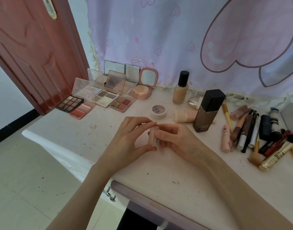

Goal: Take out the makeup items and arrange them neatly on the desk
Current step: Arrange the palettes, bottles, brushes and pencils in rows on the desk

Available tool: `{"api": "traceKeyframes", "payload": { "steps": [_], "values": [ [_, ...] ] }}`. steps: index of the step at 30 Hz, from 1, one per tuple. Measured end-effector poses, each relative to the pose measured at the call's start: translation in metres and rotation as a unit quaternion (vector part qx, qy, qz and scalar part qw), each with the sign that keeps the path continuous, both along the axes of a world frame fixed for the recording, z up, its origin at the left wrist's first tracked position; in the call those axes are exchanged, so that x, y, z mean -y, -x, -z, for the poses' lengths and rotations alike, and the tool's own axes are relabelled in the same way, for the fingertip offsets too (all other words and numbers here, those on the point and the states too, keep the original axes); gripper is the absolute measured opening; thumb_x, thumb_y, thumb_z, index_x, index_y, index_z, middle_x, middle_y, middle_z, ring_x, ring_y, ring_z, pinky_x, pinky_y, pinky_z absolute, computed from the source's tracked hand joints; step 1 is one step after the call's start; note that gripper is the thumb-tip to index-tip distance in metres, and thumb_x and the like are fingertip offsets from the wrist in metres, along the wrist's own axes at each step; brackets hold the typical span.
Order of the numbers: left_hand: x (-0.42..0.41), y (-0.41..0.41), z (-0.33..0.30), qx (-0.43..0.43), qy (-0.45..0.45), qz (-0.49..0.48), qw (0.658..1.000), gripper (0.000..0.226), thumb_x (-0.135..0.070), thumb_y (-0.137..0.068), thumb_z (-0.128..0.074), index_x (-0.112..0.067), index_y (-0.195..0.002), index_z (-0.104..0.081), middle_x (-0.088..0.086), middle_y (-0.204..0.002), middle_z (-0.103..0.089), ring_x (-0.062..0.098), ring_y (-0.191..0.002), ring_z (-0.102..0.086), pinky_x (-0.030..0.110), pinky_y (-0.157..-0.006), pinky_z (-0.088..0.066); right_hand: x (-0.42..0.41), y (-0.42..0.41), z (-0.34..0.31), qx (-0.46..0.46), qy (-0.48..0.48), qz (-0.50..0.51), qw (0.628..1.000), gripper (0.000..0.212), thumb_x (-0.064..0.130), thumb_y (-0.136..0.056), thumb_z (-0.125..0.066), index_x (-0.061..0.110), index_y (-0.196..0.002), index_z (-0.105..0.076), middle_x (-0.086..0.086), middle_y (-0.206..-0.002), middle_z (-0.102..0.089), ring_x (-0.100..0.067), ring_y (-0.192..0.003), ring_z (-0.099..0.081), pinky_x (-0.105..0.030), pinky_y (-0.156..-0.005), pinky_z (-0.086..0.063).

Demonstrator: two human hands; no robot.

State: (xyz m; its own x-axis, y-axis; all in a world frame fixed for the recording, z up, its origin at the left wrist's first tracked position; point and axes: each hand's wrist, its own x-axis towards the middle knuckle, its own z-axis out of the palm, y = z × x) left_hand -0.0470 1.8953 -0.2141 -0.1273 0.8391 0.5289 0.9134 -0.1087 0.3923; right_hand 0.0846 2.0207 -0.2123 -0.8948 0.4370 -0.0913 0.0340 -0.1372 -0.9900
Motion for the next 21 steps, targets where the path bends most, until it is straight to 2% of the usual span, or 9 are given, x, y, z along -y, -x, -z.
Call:
{"api": "traceKeyframes", "payload": {
  "steps": [4,10,12,16,19,21],
  "values": [
    [-0.0005,0.0003,-0.0001,-0.011,-0.013,0.001,1.0,0.052,-0.04,-0.074,-0.064,-0.01,-0.116,-0.062,0.004,-0.112,-0.058,0.016,-0.104,-0.043,0.029,-0.091,-0.039,-0.0002,-0.0035,0.0002,-0.016,0.001,-0.012,1.0,0.039,0.036,-0.067,-0.072,0.021,-0.104,-0.069,-0.007,-0.106,-0.071,-0.024,-0.101,-0.064,-0.04,-0.096,-0.048],
    [-0.0004,-0.0006,0.0006,-0.009,-0.028,0.001,1.0,0.049,-0.036,-0.074,-0.063,-0.007,-0.114,-0.062,0.007,-0.108,-0.059,0.014,-0.102,-0.045,0.016,-0.092,-0.036,0.0003,-0.0033,-0.0012,-0.017,-0.006,-0.028,0.999,0.039,0.036,-0.071,-0.069,0.023,-0.108,-0.067,-0.004,-0.11,-0.069,-0.021,-0.108,-0.062,-0.041,-0.101,-0.044],
    [-0.0004,0.0006,0.0009,-0.002,-0.027,0.005,1.0,0.05,-0.037,-0.075,-0.063,-0.008,-0.115,-0.062,0.007,-0.106,-0.06,0.014,-0.102,-0.045,0.018,-0.092,-0.036,-0.0006,-0.0032,-0.0019,-0.015,0.001,-0.036,0.999,0.04,0.04,-0.069,-0.07,0.025,-0.106,-0.068,-0.003,-0.111,-0.069,-0.021,-0.11,-0.061,-0.042,-0.103,-0.042],
    [-0.0002,0.0032,0.0024,-0.024,-0.023,-0.002,0.999,0.053,-0.043,-0.077,-0.059,-0.011,-0.119,-0.061,0.004,-0.107,-0.061,0.017,-0.101,-0.041,0.035,-0.086,-0.037,-0.0017,-0.0019,0.0006,-0.026,0.018,-0.044,0.999,0.036,0.044,-0.066,-0.07,0.031,-0.1,-0.073,-0.001,-0.112,-0.069,-0.021,-0.111,-0.06,-0.037,-0.101,-0.044],
    [0.0003,0.0037,0.0023,-0.01,-0.023,0.008,1.0,0.053,-0.04,-0.078,-0.061,-0.011,-0.122,-0.058,-0.002,-0.112,-0.058,0.016,-0.102,-0.039,0.033,-0.088,-0.038,-0.0049,-0.0017,0.0024,-0.048,0.075,-0.055,0.995,0.037,0.037,-0.069,-0.07,0.02,-0.102,-0.073,-0.007,-0.113,-0.068,-0.022,-0.11,-0.061,-0.031,-0.096,-0.048],
    [0.0011,0.0038,0.0004,0.043,-0.034,0.013,0.998,0.049,-0.031,-0.076,-0.067,-0.011,-0.12,-0.059,-0.006,-0.111,-0.059,0.014,-0.102,-0.041,0.026,-0.091,-0.038,-0.0072,-0.0025,0.0021,-0.064,0.121,-0.066,0.988,0.035,0.029,-0.075,-0.067,0.009,-0.104,-0.07,-0.013,-0.112,-0.067,-0.023,-0.109,-0.061,-0.028,-0.093,-0.049]
  ]
}}
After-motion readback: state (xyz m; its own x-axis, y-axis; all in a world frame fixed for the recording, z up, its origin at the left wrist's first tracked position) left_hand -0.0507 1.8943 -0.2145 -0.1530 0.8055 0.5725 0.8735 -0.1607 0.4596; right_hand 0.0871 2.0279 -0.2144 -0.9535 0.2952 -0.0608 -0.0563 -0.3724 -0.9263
